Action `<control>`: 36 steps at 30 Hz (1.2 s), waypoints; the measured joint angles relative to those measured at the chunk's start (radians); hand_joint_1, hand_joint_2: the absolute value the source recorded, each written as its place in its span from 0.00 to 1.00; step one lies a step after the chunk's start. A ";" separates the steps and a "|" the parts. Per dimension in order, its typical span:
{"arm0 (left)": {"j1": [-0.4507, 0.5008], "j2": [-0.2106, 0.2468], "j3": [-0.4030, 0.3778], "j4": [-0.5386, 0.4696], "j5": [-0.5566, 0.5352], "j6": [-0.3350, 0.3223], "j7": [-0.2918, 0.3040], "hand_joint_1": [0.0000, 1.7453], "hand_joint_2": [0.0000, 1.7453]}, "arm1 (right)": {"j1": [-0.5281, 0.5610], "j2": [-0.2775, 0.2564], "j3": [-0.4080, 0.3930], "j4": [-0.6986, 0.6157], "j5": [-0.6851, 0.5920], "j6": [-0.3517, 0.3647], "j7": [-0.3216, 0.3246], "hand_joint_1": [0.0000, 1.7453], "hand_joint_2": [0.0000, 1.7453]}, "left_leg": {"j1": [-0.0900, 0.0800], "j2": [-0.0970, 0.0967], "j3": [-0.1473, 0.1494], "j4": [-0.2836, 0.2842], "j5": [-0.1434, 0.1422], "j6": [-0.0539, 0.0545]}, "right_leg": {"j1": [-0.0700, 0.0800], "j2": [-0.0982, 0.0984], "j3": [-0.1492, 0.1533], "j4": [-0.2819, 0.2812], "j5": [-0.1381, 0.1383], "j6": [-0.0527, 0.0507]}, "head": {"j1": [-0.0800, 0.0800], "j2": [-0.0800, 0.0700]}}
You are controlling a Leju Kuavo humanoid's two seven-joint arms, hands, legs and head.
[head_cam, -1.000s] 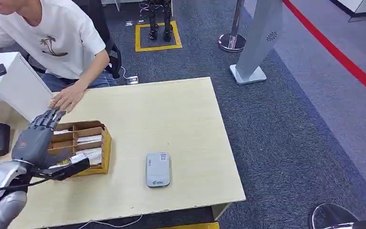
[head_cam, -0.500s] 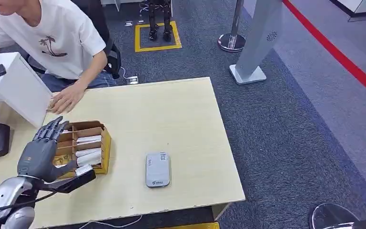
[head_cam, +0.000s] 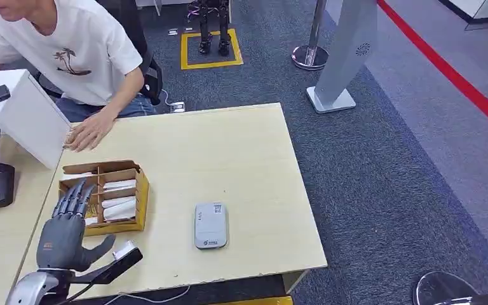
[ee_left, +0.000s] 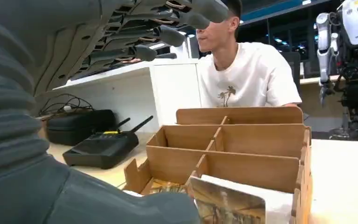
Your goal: Pass the card to the sensor for recognition and then transmit it.
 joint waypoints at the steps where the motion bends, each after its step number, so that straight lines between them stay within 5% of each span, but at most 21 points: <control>1: 0.006 -0.002 0.002 -0.002 -0.005 0.000 0.003 0.00 1.00 | 0.000 0.000 0.000 0.000 -0.002 0.000 0.000 0.00 1.00 | 0.000 0.000 0.000 0.000 0.000 0.000 | 0.000 0.000 0.000 0.000 0.000 0.000 | 0.000 0.000; 16: 0.119 -0.015 0.042 -0.050 -0.146 -0.034 0.138 0.00 1.00 | 0.003 0.004 0.000 0.000 -0.005 -0.005 0.007 0.00 1.00 | 0.000 -0.001 0.000 0.000 0.000 0.000 | 0.000 -0.001 0.000 0.000 0.000 0.000 | 0.000 0.000; 36: -0.004 -0.033 0.045 0.111 -0.119 -0.084 0.086 0.00 1.00 | 0.002 0.004 0.000 0.001 0.048 -0.002 0.018 0.00 1.00 | 0.000 -0.001 0.000 0.000 0.000 0.000 | 0.000 -0.001 0.000 0.000 0.000 0.000 | 0.000 0.000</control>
